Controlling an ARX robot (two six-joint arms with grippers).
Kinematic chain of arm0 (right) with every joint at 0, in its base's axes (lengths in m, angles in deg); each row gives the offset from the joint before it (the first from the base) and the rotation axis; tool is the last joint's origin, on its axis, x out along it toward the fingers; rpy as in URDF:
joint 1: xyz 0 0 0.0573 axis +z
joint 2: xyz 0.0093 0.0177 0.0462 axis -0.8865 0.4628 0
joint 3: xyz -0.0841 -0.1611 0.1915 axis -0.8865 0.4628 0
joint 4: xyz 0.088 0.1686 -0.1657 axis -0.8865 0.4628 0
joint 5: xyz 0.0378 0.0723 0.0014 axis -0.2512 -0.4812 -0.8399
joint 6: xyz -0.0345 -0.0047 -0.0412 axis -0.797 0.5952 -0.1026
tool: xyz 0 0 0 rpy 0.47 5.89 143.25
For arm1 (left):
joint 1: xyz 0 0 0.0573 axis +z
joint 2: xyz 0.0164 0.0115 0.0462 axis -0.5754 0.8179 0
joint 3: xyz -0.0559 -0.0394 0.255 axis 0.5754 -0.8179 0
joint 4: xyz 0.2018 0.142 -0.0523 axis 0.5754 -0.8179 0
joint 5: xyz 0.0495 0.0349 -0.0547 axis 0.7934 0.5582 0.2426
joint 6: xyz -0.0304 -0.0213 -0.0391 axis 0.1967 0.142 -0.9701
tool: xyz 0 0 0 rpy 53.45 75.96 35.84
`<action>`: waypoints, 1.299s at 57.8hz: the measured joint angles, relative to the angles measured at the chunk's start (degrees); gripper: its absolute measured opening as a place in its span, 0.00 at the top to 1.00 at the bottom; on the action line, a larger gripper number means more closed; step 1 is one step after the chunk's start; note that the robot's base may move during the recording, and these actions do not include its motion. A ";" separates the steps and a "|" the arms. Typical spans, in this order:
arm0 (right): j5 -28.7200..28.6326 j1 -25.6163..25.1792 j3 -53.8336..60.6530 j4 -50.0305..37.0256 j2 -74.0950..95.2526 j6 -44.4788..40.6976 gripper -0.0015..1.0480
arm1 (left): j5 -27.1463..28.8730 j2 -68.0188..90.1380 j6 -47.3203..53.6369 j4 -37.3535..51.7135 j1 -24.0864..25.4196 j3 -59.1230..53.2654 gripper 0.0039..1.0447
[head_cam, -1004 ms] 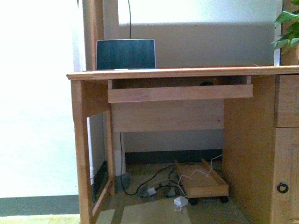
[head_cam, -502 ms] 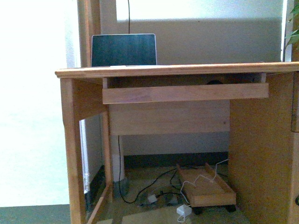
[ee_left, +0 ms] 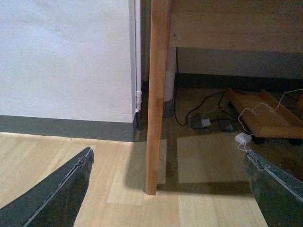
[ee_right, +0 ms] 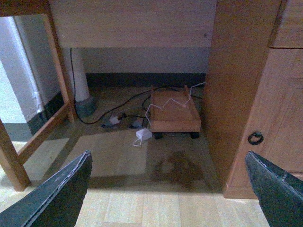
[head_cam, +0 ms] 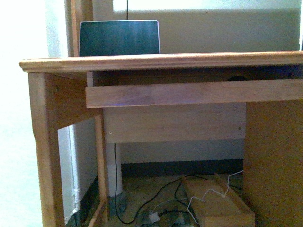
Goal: Place mouse
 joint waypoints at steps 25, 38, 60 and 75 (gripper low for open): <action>0.02 0.00 0.00 0.02 -0.02 0.00 0.07 | 0.02 -0.04 0.00 0.02 0.00 0.00 0.07; 0.07 0.00 0.00 0.02 -0.02 0.00 0.07 | 0.02 -0.04 0.00 0.02 0.00 0.00 0.07; 0.00 0.00 0.00 0.00 -0.02 0.00 0.07 | -11.45 8.26 -3.06 -2.97 3.06 2.73 0.07; 0.02 0.00 0.00 0.00 -0.02 0.00 0.07 | -13.55 54.45 18.62 35.74 4.68 8.52 0.07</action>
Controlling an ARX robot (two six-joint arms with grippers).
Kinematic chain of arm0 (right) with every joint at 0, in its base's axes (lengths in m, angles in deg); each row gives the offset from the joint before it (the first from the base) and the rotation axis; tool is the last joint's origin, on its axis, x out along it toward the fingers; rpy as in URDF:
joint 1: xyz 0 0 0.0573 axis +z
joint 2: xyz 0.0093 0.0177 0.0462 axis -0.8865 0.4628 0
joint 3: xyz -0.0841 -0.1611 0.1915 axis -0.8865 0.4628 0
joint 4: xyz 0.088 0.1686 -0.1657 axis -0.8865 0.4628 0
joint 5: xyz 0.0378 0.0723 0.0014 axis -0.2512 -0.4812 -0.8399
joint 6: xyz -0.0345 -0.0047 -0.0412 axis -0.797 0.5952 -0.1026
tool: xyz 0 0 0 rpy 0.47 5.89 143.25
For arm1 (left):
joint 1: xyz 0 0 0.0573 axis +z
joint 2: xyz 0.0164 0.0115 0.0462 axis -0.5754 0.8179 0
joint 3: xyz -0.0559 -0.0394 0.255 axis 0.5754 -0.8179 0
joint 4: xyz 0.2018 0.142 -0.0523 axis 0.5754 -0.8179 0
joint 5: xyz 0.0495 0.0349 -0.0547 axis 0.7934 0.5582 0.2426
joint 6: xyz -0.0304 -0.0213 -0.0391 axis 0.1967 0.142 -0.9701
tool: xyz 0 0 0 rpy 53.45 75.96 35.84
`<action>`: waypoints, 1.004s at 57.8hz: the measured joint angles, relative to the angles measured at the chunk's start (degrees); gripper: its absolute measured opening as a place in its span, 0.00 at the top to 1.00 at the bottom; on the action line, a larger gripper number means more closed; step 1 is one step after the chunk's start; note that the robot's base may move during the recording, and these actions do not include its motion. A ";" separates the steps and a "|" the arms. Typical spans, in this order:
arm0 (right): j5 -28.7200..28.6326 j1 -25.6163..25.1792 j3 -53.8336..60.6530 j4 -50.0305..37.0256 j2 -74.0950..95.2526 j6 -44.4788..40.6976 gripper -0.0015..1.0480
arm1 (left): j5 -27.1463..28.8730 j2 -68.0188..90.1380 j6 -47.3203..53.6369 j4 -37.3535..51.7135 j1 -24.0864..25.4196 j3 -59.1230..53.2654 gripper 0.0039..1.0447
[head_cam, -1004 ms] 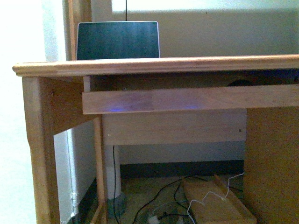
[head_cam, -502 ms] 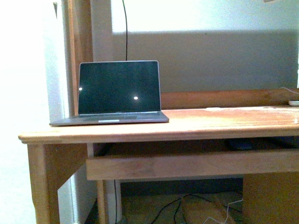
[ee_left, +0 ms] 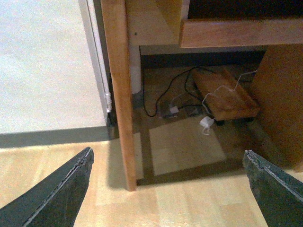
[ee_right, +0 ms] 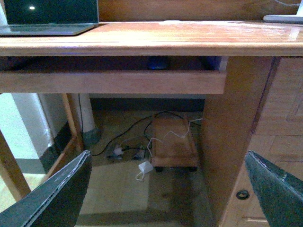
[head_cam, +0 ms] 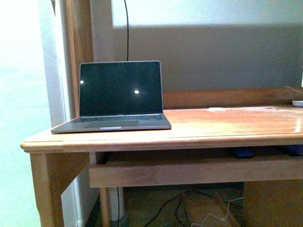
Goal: Place mouse
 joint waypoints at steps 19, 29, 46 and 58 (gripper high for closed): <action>0.02 0.00 0.00 0.00 0.00 0.00 0.07 | -4.44 42.97 36.61 33.09 -4.48 17.42 0.07; 0.02 0.00 0.00 0.00 0.00 0.00 0.07 | -5.97 57.13 50.42 33.62 -7.17 31.19 0.07; 0.00 0.00 0.00 0.00 0.00 0.00 0.07 | -9.55 68.13 58.40 28.44 -8.76 46.64 0.07; 0.00 0.00 0.00 0.00 0.00 0.00 0.07 | -12.07 72.02 58.97 26.03 -10.80 52.68 0.07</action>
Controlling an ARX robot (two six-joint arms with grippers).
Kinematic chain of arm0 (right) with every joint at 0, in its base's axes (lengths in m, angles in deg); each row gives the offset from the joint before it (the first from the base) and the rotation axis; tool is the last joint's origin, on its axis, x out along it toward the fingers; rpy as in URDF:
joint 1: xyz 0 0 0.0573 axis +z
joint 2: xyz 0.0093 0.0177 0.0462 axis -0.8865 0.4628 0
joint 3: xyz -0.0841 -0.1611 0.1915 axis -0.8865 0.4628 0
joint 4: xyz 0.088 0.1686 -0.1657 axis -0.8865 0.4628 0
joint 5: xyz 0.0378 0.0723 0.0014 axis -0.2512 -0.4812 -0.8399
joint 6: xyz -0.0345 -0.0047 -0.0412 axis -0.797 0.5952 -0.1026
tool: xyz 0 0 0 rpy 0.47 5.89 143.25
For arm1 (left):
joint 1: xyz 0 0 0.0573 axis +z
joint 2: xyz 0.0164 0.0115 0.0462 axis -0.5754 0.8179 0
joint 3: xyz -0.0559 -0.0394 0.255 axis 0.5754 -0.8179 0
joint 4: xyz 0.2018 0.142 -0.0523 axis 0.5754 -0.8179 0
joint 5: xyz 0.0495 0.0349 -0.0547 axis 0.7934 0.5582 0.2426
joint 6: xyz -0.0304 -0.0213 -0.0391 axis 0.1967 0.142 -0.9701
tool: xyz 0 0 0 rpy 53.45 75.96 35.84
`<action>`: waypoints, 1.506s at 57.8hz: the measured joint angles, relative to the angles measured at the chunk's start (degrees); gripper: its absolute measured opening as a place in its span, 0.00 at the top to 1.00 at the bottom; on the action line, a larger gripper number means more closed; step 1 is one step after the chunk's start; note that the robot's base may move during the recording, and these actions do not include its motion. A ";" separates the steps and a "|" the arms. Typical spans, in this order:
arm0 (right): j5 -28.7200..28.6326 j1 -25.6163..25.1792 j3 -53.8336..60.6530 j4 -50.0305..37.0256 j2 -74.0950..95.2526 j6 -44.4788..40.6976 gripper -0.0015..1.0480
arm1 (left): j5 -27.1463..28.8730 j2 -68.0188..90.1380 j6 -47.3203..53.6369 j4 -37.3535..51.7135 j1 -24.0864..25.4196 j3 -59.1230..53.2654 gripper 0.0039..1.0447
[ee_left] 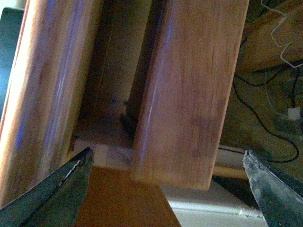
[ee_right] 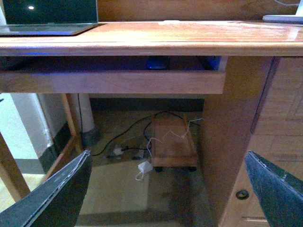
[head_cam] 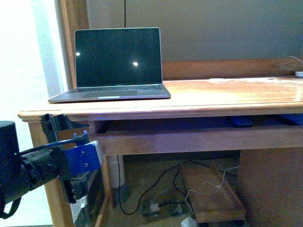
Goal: Place mouse
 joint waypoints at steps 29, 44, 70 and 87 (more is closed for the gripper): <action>0.00 0.00 0.00 0.00 0.00 0.00 0.07 | 1.29 6.69 2.38 -2.29 -2.12 7.10 0.07; 0.00 0.00 0.00 0.00 0.00 0.00 0.07 | 8.90 3.43 2.58 -16.81 -2.12 6.82 0.07; 0.02 0.00 0.00 0.00 0.00 0.00 0.07 | -5.84 -15.26 -11.82 -48.74 -1.22 -3.06 0.07; 0.02 0.00 0.00 0.00 0.00 0.00 0.07 | -17.05 -26.25 -28.11 -56.76 -1.22 -10.27 0.07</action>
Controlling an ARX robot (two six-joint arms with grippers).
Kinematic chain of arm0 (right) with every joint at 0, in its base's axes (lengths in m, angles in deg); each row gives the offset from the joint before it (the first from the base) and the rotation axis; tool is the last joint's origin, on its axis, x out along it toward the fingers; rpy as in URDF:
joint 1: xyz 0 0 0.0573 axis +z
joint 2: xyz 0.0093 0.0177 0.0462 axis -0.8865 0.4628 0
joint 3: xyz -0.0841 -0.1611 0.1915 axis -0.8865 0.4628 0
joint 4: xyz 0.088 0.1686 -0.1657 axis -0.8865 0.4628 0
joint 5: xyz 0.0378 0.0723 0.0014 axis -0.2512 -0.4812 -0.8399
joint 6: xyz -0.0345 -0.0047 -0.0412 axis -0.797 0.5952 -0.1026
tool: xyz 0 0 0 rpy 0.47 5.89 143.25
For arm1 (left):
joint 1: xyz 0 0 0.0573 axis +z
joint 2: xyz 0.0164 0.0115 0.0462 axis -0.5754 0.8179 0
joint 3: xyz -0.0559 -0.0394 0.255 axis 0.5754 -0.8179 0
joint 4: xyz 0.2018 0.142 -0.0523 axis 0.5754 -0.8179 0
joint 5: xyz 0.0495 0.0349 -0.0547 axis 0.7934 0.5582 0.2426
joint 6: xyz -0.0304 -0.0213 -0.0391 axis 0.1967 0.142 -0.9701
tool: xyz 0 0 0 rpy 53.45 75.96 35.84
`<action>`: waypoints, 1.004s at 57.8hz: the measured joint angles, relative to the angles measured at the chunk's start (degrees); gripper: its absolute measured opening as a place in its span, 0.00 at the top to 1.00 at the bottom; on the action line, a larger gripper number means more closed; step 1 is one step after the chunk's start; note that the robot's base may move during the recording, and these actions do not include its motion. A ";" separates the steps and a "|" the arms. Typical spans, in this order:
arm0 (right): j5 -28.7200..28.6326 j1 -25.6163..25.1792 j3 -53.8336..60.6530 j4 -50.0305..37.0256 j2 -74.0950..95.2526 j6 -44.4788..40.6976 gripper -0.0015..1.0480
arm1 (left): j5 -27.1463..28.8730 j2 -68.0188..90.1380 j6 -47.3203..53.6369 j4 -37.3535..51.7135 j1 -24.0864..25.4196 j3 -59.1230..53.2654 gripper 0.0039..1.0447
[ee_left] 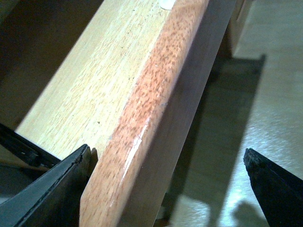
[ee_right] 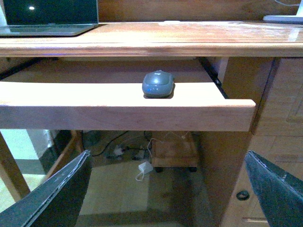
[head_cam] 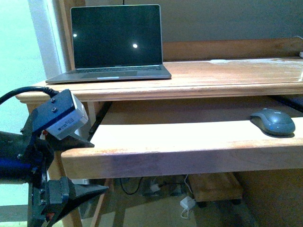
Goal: Place mouse
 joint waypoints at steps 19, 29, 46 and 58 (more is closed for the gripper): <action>0.07 0.00 0.00 0.00 0.00 0.00 0.07 | 15.87 -8.39 -40.68 28.79 -1.36 -12.55 0.07; 0.02 0.00 0.00 0.00 0.00 0.00 0.07 | 25.05 -20.61 -52.83 28.92 -1.55 -19.37 0.07; 0.15 0.00 0.00 0.00 0.00 0.00 0.07 | 55.06 -59.21 -51.87 22.80 -5.79 -39.87 0.37; 12.57 5.66 -4.90 -4.20 15.37 4.98 0.07 | 51.32 -67.60 -50.10 20.35 -1.88 -44.39 0.72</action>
